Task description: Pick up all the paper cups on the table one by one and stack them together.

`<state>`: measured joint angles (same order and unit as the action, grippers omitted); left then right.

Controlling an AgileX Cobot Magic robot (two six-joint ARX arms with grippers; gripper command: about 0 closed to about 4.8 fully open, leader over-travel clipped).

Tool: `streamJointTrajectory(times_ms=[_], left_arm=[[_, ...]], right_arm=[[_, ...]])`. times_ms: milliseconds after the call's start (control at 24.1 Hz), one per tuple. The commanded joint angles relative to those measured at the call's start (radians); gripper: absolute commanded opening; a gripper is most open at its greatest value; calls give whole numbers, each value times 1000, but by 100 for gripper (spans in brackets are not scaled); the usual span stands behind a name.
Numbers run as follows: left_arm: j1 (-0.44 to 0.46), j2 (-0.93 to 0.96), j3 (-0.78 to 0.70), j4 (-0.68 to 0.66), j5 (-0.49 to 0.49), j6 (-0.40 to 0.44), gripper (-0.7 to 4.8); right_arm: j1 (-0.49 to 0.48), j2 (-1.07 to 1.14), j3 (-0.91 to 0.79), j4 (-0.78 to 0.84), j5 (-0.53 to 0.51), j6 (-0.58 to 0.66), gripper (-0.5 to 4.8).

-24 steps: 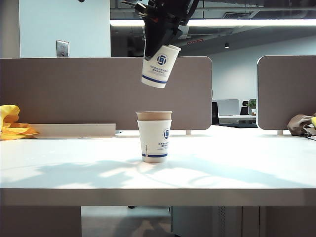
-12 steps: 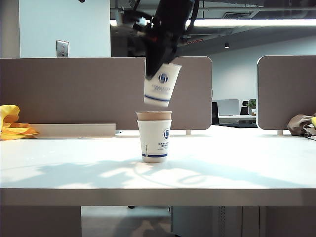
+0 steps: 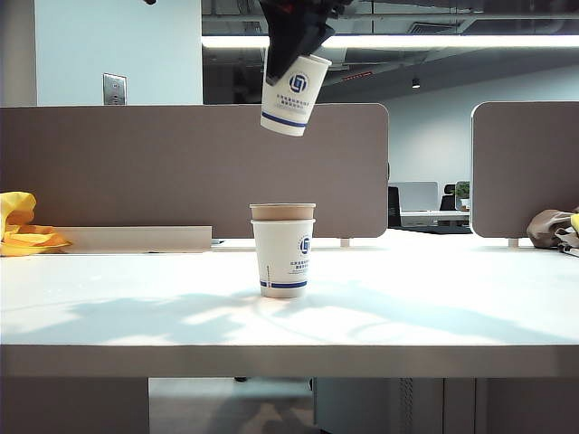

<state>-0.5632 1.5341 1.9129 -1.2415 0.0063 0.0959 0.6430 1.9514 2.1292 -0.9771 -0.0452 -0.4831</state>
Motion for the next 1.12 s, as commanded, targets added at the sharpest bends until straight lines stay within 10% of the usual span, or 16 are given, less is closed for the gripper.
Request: streamJointTrajectory(times_ms=[41, 1120], left_arm=[[1, -3, 1, 10, -3, -3, 479], [1, -3, 1, 10, -3, -2, 479]], right_arm=[[-1, 28, 3, -8, 2, -19, -6], [0, 167, 3, -72, -26, -23, -6]])
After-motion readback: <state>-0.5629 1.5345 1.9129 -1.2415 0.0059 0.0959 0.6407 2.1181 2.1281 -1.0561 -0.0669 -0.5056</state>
